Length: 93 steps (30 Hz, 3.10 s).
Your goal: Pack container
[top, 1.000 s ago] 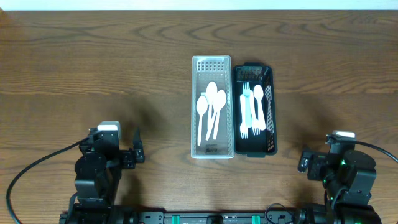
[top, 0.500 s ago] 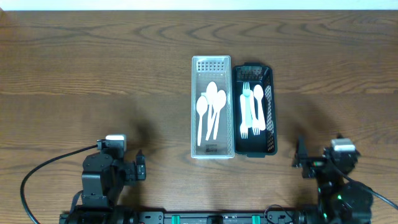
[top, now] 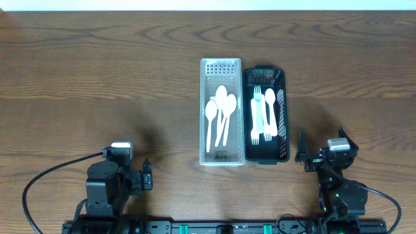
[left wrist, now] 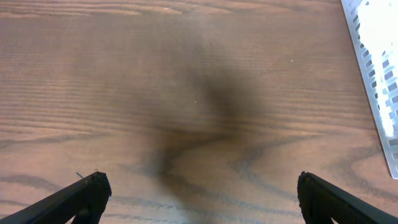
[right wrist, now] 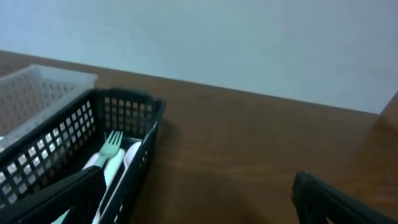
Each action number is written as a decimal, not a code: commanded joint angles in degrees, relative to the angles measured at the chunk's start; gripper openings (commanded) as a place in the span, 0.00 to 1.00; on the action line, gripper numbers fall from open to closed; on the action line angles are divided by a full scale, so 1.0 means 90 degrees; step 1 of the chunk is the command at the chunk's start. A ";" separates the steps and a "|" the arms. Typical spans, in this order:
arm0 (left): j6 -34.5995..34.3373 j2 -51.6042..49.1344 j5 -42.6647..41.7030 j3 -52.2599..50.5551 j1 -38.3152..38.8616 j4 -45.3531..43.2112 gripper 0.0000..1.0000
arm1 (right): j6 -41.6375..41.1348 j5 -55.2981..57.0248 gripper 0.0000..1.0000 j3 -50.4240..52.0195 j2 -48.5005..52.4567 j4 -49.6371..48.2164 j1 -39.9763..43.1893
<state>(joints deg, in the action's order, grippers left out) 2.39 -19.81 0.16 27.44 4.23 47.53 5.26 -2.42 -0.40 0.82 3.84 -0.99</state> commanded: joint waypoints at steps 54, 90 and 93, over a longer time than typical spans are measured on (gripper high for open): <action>0.0629 0.2188 -0.0289 -0.2778 -0.0046 -0.5343 0.98 | -0.0053 0.0053 0.99 0.0010 -0.0044 0.0029 -0.0005; 0.0493 0.2176 -0.0471 -0.3024 -0.0046 -0.4862 0.98 | -0.0053 0.0053 0.99 0.0010 -0.0044 0.0029 -0.0005; 0.0493 0.2176 -0.0471 -0.3024 -0.0046 -0.4862 0.98 | -0.0056 0.0053 0.99 0.0010 -0.0044 0.0029 -0.0005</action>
<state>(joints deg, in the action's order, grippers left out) 7.33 -0.60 -3.27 1.17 4.16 1.72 5.19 -1.96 -0.40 0.69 3.84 -0.97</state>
